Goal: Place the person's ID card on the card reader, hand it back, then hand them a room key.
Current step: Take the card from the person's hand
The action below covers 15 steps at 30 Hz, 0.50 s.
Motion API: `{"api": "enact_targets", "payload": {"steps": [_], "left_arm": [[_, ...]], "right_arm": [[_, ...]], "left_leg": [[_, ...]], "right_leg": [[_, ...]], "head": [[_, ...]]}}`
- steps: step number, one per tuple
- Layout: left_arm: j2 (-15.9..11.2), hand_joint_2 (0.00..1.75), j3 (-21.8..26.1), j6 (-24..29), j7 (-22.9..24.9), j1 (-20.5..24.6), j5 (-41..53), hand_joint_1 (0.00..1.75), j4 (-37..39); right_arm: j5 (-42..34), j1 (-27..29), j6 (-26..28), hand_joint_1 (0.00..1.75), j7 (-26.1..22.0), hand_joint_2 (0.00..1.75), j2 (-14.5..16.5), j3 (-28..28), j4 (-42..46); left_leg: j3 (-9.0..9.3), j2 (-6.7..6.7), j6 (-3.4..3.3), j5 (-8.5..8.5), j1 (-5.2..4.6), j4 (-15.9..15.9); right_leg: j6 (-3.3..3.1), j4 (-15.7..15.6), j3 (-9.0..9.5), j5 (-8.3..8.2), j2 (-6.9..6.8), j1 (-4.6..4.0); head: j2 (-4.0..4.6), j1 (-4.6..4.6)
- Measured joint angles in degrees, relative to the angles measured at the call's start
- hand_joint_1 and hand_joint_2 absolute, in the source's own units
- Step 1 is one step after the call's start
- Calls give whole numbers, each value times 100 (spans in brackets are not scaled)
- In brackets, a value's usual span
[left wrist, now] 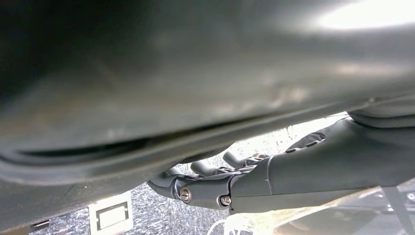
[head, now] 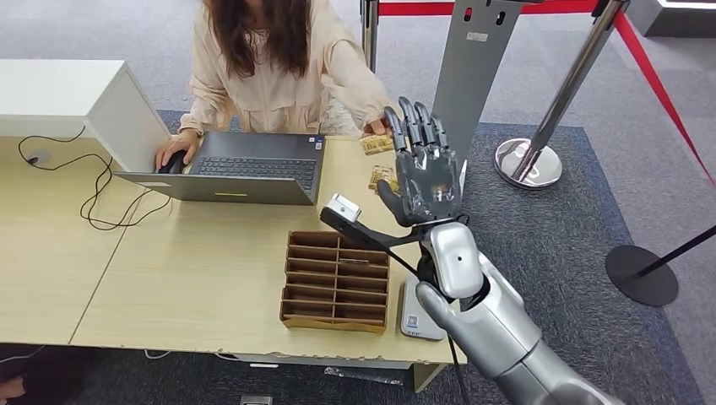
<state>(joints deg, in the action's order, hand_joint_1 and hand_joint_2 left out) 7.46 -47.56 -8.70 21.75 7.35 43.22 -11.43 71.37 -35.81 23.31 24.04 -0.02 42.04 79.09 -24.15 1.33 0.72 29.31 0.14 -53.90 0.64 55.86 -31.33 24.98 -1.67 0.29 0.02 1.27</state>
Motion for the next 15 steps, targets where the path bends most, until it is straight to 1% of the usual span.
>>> {"api": "enact_targets", "payload": {"steps": [15], "left_arm": [[5,0,-1,-6,-83,19,19,0,0]], "right_arm": [[71,-300,-179,0,9,175,268,177,-392]], "left_leg": [[1,0,0,0,0,0]], "right_leg": [[0,1,0,0,0,0]], "head": [[0,0]]}}
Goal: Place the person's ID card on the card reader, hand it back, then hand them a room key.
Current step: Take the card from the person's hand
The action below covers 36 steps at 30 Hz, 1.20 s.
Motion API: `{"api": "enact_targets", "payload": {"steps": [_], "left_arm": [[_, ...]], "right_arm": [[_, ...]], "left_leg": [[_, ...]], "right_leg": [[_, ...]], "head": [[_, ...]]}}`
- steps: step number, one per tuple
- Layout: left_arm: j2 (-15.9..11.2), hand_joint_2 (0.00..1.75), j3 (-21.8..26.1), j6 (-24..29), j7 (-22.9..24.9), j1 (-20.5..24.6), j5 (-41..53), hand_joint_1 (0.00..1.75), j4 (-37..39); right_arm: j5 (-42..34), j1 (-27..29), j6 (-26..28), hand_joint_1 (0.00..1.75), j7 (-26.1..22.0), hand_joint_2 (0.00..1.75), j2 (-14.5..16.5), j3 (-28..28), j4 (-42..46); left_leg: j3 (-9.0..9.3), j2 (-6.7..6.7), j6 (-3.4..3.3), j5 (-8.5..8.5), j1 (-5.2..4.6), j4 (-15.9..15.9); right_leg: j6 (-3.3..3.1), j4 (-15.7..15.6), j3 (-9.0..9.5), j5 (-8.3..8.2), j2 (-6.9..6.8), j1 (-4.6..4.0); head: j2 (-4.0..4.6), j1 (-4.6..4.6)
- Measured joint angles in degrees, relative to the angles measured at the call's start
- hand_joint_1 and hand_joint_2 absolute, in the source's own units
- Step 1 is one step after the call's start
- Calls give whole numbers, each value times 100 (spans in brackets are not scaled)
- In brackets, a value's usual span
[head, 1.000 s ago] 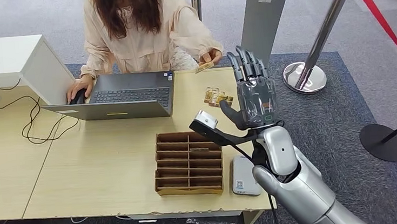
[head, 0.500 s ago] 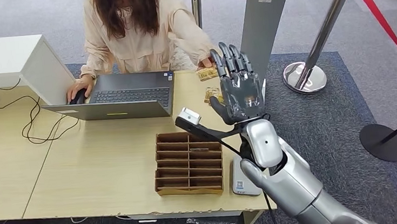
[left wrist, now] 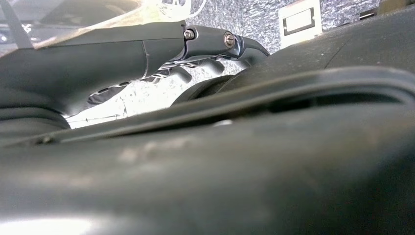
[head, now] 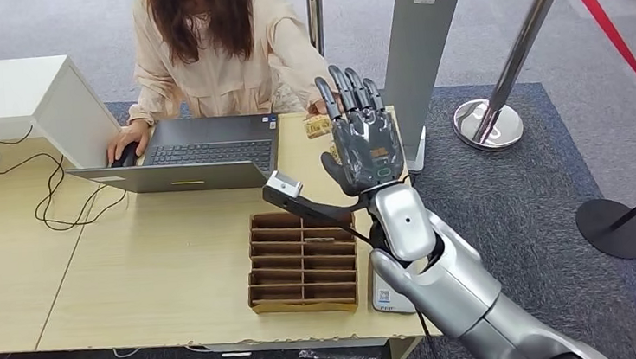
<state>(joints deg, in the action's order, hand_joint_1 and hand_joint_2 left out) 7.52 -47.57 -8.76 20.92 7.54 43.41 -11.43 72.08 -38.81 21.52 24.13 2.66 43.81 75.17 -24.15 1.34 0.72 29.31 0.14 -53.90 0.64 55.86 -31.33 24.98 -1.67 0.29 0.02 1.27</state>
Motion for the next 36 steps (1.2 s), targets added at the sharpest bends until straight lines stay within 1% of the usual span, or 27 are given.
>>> {"api": "enact_targets", "payload": {"steps": [13,15,18,19,21,22,23,25,26,28,29,36], "left_arm": [[0,0,-2,15,-21,1,13,0,0],[0,0,-1,22,-26,1,13,0,0],[0,0,0,28,-27,0,10,0,0],[0,0,0,29,-27,0,9,0,0],[0,0,1,33,-27,-1,4,0,0],[0,0,1,37,-27,-1,2,0,0],[0,0,1,40,-27,-1,0,0,0],[0,0,1,44,-26,-2,-1,0,0],[1,0,1,45,-26,-2,-2,0,0],[2,0,1,46,-25,-3,-4,0,0],[2,0,1,46,-26,-4,-6,0,0],[2,0,1,64,-26,-7,-12,0,0]], "right_arm": [[-61,-200,21,0,91,175,207,108,-369],[-81,-232,33,6,92,175,240,117,-434],[-87,-260,43,29,96,175,280,131,-521],[-91,-264,45,41,98,175,291,137,-548],[-107,-269,46,77,104,175,308,146,-595],[-122,-271,46,102,105,175,315,150,-614],[-143,-275,45,123,107,175,320,152,-634],[-183,-284,44,151,107,175,330,155,-673],[-196,-286,44,160,107,175,336,156,-691],[-203,-288,44,171,107,175,347,157,-720],[-205,-288,44,175,107,175,352,159,-732],[-238,-300,43,175,112,175,356,187,-773]], "left_leg": [[1,0,0,0,0,0],[1,0,0,0,0,0],[1,0,0,0,0,0],[1,0,0,0,0,0],[3,0,0,0,0,0],[3,0,0,0,0,0],[2,0,0,0,0,0],[2,0,0,0,0,0],[2,0,1,0,0,0],[2,0,0,0,0,0],[2,0,0,0,0,0],[2,1,1,0,0,0]], "right_leg": [[0,0,-1,0,0,0],[0,0,-1,0,0,0],[0,0,-1,0,0,0],[0,0,-1,0,0,0],[0,0,0,0,0,0],[0,0,-1,0,0,0],[0,0,-1,0,0,0],[0,0,-1,0,0,0],[0,0,-1,0,0,0],[0,0,-1,0,0,0],[0,0,-1,0,0,0],[0,0,-1,0,0,0]], "head": [[1,-1],[0,-1],[0,0],[0,0],[0,0],[0,0],[0,0],[0,0],[0,0],[0,0],[0,0],[0,0]]}}
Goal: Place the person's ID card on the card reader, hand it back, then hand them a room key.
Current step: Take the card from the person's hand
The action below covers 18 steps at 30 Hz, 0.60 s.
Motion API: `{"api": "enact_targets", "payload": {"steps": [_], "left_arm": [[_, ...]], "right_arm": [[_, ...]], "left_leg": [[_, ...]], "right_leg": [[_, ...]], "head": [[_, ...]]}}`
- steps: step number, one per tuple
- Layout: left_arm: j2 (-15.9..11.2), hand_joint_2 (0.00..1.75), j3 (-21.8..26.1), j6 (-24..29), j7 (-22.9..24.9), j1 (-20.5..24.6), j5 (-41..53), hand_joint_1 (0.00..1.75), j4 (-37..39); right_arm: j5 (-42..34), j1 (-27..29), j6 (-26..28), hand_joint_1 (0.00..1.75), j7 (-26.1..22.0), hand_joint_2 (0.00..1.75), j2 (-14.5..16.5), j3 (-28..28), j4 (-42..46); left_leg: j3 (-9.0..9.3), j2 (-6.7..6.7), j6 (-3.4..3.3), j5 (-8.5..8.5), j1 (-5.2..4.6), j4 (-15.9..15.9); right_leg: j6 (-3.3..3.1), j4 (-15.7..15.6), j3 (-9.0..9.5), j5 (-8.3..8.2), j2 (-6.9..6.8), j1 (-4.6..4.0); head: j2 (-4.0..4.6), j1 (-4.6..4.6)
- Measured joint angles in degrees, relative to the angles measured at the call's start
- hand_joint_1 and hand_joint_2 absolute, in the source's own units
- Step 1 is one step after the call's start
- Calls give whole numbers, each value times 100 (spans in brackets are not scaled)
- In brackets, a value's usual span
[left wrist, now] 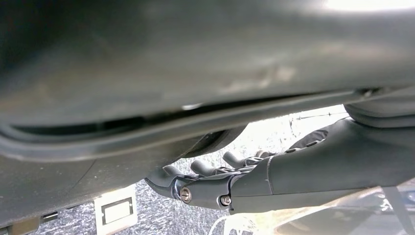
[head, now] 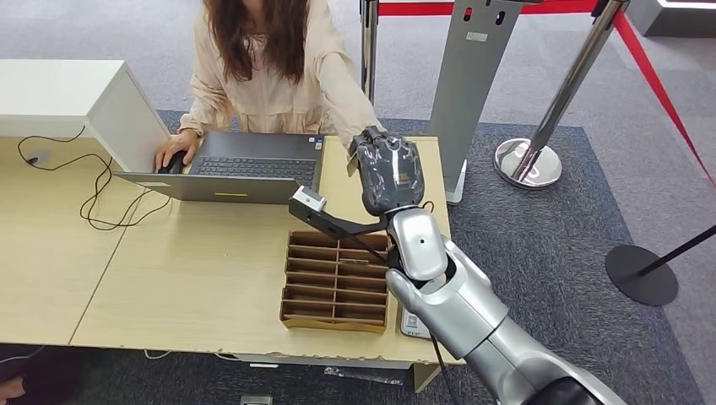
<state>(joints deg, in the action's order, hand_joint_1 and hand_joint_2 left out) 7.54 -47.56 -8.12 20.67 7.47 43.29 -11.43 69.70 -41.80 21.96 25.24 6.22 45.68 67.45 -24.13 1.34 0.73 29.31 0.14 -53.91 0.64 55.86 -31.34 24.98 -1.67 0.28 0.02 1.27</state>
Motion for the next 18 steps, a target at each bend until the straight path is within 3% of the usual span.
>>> {"api": "enact_targets", "payload": {"steps": [11,18], "left_arm": [[-1,0,0,46,23,-16,2,0,0],[-2,0,3,120,82,-57,-7,0,1]], "right_arm": [[-93,52,3,175,31,175,-8,32,58],[-171,407,42,175,59,175,-107,19,668]], "left_leg": [[5,0,0,0,0,0],[7,0,0,0,-1,-1]], "right_leg": [[0,0,-1,0,0,0],[0,0,-1,0,0,0]], "head": [[0,0],[0,0]]}}
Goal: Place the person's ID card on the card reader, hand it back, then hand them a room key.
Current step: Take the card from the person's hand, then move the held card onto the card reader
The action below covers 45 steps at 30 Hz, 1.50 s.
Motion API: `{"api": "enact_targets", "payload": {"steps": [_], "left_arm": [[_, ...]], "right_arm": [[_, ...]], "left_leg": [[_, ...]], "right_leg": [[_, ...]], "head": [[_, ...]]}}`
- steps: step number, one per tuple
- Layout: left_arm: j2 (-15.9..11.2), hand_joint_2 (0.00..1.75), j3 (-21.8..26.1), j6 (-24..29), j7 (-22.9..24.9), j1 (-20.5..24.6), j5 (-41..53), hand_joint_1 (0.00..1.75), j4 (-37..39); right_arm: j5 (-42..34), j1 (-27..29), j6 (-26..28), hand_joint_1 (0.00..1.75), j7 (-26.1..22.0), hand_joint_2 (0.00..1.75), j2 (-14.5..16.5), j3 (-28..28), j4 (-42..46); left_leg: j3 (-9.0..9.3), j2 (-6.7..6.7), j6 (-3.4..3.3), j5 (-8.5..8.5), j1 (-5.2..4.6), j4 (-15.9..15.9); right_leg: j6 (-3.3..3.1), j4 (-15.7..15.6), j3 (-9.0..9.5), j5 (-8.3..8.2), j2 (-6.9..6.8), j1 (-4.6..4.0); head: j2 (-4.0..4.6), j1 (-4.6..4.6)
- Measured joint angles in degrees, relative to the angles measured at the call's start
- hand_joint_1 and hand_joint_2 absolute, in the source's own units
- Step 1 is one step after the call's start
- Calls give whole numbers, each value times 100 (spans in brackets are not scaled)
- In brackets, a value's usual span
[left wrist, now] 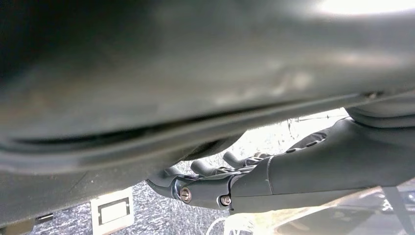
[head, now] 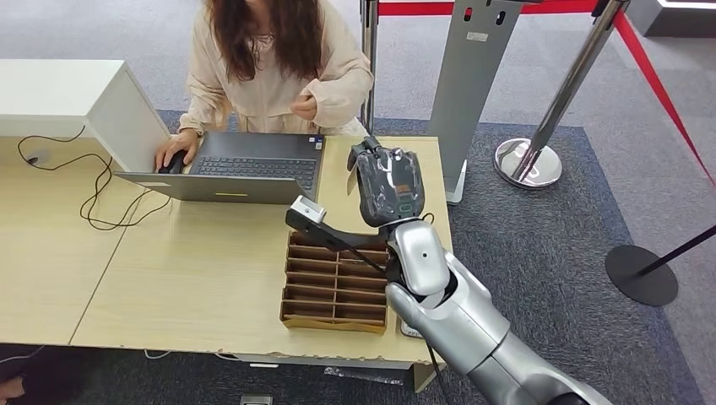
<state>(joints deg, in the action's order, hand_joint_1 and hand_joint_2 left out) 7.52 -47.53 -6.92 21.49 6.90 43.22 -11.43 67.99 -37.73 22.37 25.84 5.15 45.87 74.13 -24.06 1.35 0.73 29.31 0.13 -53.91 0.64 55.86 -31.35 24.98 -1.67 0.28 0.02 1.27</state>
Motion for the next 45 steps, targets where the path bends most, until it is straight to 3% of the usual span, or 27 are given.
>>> {"api": "enact_targets", "payload": {"steps": [5,12,20,30,45], "left_arm": [[-1,0,9,77,48,-60,-66,0,2],[-6,0,26,128,114,-98,-148,0,2],[-14,0,69,137,97,-104,-214,0,2],[-19,0,157,150,63,-106,-247,0,2],[-11,0,173,185,91,-105,-299,0,2]], "right_arm": [[-179,448,157,175,26,175,-223,-136,785],[-167,1395,458,175,-4,175,-760,-587,1940],[37,2466,545,175,-30,175,-1309,-1250,2583],[-93,3165,842,175,-146,175,-1532,-1695,2415],[-474,3334,1226,175,-247,175,-1399,-1575,1255]], "left_leg": [[1,1,0,0,-2,0],[-1,3,-1,2,-4,-1],[-5,5,-2,3,-3,0],[-8,3,-2,3,-2,0],[-11,2,-2,3,-1,0]], "right_leg": [[0,-1,1,0,0,0],[1,-4,2,1,0,2],[1,-6,2,1,1,2],[1,-6,2,1,0,2],[1,-6,1,1,0,2]], "head": [[0,0],[0,0],[0,0],[0,0],[0,0]]}}
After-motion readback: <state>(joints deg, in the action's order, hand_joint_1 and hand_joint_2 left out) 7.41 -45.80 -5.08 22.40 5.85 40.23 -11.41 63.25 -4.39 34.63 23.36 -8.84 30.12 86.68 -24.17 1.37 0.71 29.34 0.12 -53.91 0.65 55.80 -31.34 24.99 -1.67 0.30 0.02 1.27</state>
